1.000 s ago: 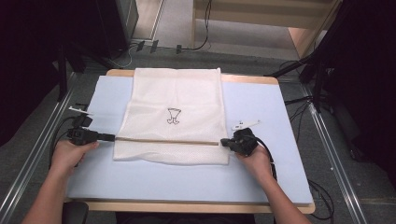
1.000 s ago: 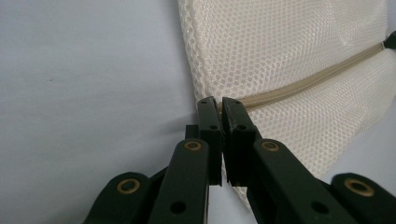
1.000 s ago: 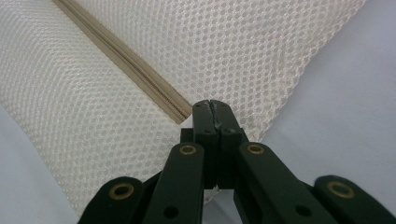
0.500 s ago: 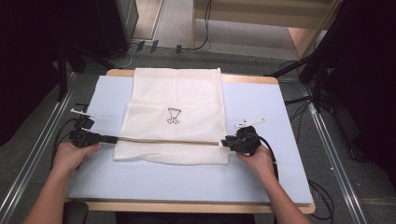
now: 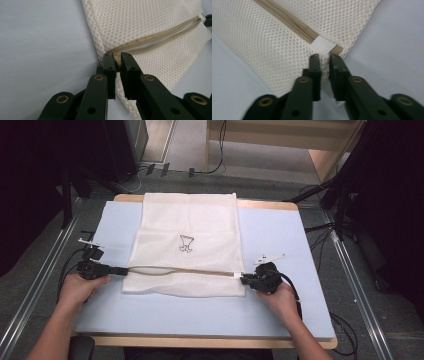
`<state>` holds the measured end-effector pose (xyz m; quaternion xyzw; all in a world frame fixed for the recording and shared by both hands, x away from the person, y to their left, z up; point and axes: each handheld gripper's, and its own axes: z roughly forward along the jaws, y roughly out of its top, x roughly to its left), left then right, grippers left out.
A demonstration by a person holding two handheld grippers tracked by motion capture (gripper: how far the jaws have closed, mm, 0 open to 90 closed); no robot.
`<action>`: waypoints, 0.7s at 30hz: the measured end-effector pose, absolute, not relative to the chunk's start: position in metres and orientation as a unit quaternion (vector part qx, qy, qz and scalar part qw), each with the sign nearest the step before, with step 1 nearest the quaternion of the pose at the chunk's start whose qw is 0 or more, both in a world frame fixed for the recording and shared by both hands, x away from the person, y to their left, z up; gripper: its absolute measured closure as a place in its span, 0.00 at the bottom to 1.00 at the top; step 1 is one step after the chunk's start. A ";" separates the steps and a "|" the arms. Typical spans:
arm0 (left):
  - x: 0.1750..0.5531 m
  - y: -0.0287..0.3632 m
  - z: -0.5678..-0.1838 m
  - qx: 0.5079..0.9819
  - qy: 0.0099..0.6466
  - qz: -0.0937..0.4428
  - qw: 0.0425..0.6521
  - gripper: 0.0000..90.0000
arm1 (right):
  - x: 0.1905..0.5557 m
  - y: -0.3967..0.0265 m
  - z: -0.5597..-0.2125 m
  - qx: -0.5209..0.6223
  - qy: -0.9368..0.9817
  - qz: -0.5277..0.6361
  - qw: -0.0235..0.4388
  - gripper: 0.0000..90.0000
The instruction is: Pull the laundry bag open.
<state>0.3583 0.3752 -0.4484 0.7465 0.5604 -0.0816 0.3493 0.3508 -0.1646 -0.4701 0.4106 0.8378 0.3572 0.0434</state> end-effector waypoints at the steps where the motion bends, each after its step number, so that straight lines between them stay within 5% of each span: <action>1: 0.358 0.374 -0.449 0.748 0.560 -0.081 0.348 0.94 | 0.351 -0.165 -0.469 0.414 0.836 0.359 0.032 0.98; 14: 0.337 0.367 -0.444 0.760 0.540 -0.084 0.352 0.92 | 0.332 -0.174 -0.461 0.403 0.848 0.343 0.024 0.97; 21: 0.338 0.370 -0.436 0.757 0.524 -0.028 0.389 0.53 | 0.335 -0.179 -0.457 0.380 0.834 0.397 0.047 0.60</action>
